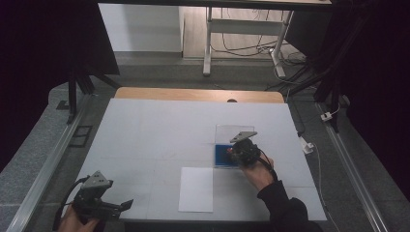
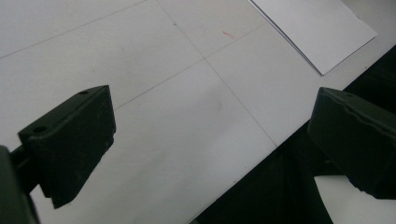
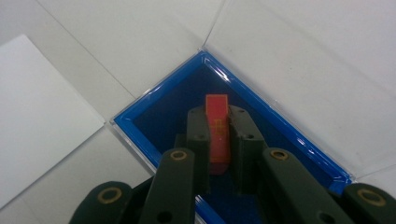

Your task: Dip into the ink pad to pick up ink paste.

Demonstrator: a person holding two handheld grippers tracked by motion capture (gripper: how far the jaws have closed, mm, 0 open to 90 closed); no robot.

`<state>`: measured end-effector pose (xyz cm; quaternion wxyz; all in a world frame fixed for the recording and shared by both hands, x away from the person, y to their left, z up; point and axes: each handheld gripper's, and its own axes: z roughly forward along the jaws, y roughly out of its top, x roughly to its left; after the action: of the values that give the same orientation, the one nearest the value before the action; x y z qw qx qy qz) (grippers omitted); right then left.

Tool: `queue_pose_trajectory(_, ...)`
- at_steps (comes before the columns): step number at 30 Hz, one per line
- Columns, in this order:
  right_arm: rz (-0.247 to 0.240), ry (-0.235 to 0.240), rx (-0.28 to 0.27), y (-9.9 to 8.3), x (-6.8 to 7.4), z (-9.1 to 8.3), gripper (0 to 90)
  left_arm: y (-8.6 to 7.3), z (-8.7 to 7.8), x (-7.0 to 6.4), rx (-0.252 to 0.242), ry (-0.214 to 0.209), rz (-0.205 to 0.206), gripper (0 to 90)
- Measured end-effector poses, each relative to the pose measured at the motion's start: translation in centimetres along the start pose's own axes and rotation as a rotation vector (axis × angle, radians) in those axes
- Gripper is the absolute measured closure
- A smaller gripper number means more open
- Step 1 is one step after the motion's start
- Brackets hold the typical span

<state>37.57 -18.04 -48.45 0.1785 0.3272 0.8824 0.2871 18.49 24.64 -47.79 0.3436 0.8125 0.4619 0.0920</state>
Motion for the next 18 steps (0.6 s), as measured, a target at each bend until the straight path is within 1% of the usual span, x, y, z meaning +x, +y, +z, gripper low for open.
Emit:
queue_pose_trajectory(7,0.138,0.104,-0.043,-0.8,-2.0,0.1,79.8,0.0,0.0,0.0,-0.001,0.000,0.000,1.4)
queue_pose_trajectory(10,0.164,0.125,-0.047,-1.0,-2.4,0.1,79.8,0.0,0.0,0.0,0.000,0.000,-0.001,1.3)
queue_pose_trajectory(12,0.154,0.121,-0.048,-1.0,-2.3,0.1,79.8,0.0,0.0,0.0,0.000,-0.001,-0.001,1.4)
queue_pose_trajectory(14,0.138,0.102,-0.042,-0.8,-1.9,0.1,79.8,0.0,0.0,0.0,0.001,0.000,-0.001,1.4)
queue_pose_trajectory(18,0.075,0.053,-0.027,-0.5,-1.0,0.0,79.8,0.0,0.0,0.0,0.002,0.000,0.000,1.4)
